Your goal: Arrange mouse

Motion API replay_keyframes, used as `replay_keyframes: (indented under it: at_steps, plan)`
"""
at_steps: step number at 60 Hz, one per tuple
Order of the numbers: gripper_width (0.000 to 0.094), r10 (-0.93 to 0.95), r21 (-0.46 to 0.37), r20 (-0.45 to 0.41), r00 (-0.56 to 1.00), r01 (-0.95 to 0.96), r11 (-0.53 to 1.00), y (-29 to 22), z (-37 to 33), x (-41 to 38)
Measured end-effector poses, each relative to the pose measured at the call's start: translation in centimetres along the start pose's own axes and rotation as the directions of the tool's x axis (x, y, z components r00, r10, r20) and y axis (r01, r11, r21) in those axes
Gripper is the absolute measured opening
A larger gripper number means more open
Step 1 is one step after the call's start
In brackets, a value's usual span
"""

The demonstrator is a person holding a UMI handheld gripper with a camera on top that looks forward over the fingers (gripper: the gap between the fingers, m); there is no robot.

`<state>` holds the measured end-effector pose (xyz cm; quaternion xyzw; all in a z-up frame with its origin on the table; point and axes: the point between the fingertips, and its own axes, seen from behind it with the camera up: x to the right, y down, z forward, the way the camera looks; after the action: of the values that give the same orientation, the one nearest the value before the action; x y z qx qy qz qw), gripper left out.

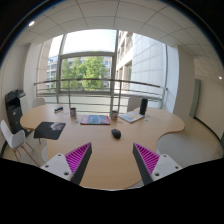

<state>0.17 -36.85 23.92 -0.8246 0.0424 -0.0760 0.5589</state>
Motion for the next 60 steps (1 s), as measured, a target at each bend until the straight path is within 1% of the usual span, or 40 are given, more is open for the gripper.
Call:
replay_keyframes:
  at_steps: [9, 10, 17, 29, 41, 52, 54, 58, 60]
  plan:
    - [0.0843, -0.013, -0.121, 0.005, 1.0, 0.014, 0.993, 3.6, 1.9, 0.3]
    - [0.0845, -0.015, -0.137, 0.008, 1.0, 0.017, 0.99, 4.0, 3.7, 0.8]
    - [0.0845, -0.028, -0.227, 0.024, 0.999, 0.032, 0.973, 6.9, 9.8, 1.3]
    - [0.0843, -0.042, -0.308, 0.053, 0.998, 0.057, 0.95, 9.1, 23.4, 2.5]
    - [0.0847, -0.023, -0.346, 0.063, 0.998, 0.044, 0.937, 10.0, 36.7, 3.2]
    - [0.0829, -0.035, -0.349, 0.089, 0.995, 0.064, 0.935, 10.0, 44.6, 3.4]
    - [0.0807, -0.021, -0.335, 0.105, 0.994, 0.055, 0.941, 9.6, 45.5, 3.1]
    - [0.0743, -0.006, -0.334, 0.123, 0.992, 0.047, 0.941, 9.3, 46.7, 2.8]
    - [0.0666, 0.013, -0.335, 0.14, 0.99, 0.035, 0.942, 9.3, 47.0, 2.4]
